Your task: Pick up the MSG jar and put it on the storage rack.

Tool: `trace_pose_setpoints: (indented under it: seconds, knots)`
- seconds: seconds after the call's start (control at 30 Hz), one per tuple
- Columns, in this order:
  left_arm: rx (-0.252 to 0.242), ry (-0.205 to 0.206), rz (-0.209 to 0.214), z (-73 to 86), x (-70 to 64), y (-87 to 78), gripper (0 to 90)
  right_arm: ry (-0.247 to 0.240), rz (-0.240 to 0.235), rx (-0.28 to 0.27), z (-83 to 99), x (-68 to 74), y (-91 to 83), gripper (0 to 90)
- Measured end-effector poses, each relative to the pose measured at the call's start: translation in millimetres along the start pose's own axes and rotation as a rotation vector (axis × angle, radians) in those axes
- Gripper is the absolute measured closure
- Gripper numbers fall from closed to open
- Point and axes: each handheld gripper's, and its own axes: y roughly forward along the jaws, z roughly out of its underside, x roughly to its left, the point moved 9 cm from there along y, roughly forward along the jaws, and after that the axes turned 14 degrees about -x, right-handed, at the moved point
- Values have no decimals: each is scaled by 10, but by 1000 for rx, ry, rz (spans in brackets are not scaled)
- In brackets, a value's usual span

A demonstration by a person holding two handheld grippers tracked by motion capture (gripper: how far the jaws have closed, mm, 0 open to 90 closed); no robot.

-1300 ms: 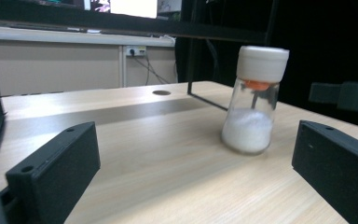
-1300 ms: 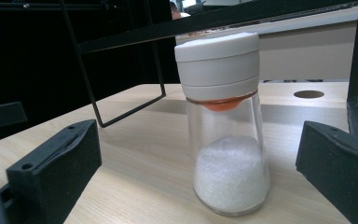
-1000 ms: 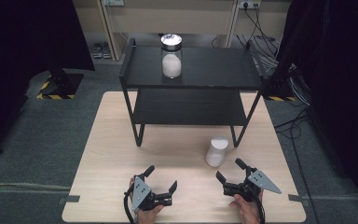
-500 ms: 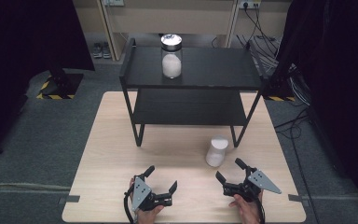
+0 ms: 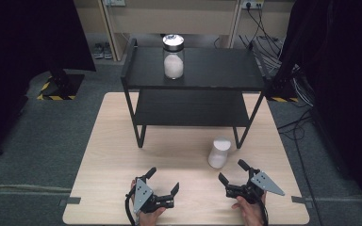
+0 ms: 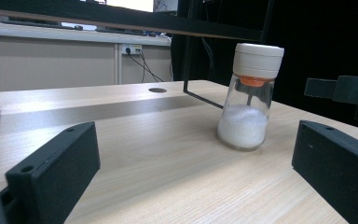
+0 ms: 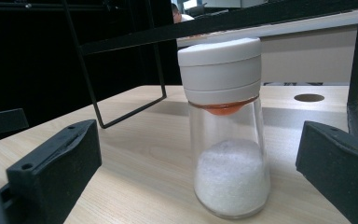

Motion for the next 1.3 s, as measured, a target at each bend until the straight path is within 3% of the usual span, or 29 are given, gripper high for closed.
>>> trace_pose_setpoints:
  seconds: [0.7,1.3]
  knots:
    - [-6,-5,0,3,6,-6,2,-6,2,-1,0,8,16,4]
    - [-10,-9,-1,6,7,-11,2,-38,13,-9,-27,-18,101,4]
